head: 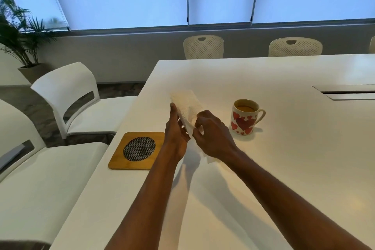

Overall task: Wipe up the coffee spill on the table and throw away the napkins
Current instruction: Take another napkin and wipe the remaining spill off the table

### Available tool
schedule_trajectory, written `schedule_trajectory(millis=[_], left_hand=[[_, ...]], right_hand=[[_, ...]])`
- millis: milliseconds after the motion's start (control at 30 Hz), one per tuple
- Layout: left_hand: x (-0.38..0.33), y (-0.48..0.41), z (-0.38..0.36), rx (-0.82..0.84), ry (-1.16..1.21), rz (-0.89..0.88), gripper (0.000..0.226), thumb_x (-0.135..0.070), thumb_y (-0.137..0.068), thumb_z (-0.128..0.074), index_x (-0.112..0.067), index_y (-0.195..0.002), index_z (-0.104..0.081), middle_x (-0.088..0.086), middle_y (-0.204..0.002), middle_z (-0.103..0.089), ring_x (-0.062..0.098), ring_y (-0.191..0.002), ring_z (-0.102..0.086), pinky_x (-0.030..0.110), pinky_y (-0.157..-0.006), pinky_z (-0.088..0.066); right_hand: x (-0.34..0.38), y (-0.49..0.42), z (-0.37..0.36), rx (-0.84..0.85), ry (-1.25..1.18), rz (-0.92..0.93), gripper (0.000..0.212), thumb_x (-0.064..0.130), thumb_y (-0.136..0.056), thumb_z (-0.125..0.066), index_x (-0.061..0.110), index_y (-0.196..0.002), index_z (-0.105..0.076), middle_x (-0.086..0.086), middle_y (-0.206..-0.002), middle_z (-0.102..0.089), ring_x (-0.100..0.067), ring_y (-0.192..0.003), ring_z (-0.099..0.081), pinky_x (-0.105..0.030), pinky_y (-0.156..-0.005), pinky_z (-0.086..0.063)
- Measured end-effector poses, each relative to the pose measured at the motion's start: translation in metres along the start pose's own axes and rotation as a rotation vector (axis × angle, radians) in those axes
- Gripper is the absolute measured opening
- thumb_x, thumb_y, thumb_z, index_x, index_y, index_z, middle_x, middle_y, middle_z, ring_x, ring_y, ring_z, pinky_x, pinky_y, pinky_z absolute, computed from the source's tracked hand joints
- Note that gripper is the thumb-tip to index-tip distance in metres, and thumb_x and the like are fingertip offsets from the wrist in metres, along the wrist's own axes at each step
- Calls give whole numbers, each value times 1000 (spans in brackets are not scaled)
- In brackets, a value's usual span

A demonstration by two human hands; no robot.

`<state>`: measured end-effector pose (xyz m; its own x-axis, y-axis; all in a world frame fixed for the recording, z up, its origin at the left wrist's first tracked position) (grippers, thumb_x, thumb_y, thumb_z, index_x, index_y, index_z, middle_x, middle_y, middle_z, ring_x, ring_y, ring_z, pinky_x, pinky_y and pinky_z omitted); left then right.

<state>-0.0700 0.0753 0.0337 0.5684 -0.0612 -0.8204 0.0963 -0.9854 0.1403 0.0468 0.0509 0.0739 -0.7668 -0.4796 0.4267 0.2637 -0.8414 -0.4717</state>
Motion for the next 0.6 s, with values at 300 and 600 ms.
schedule_trajectory(millis=[300, 600], left_hand=[[-9, 7, 9, -99, -328, -176, 15, -3, -81, -72, -16, -89, -71, 0, -82, -76, 16, -73, -70, 29, -64, -58], [0, 18, -6, 122, -309, -75, 25, -4, -82, -69, -9, -107, -67, 13, -105, -73, 29, -93, -70, 43, -80, -59]], right_hand=[[-50, -18, 20, 54, -578, -415, 48, 45, -86, -66, 14, -122, -60, 2, -116, -66, -15, -103, -62, -32, -79, -55], [-70, -4, 17, 204, -989, -580, 20, 5, -84, -71, 15, -99, -64, -5, -102, -71, -22, -94, -70, -28, -61, -60]])
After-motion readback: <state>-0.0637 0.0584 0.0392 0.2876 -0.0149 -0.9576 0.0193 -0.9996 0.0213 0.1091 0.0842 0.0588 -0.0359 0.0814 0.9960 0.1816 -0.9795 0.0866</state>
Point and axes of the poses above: each hand's wrist, its own y-axis away from the middle knuckle, its own z-axis out of the back of the hand, x = y × z, the point moved 4 cm from there along -y, towards the middle knuckle
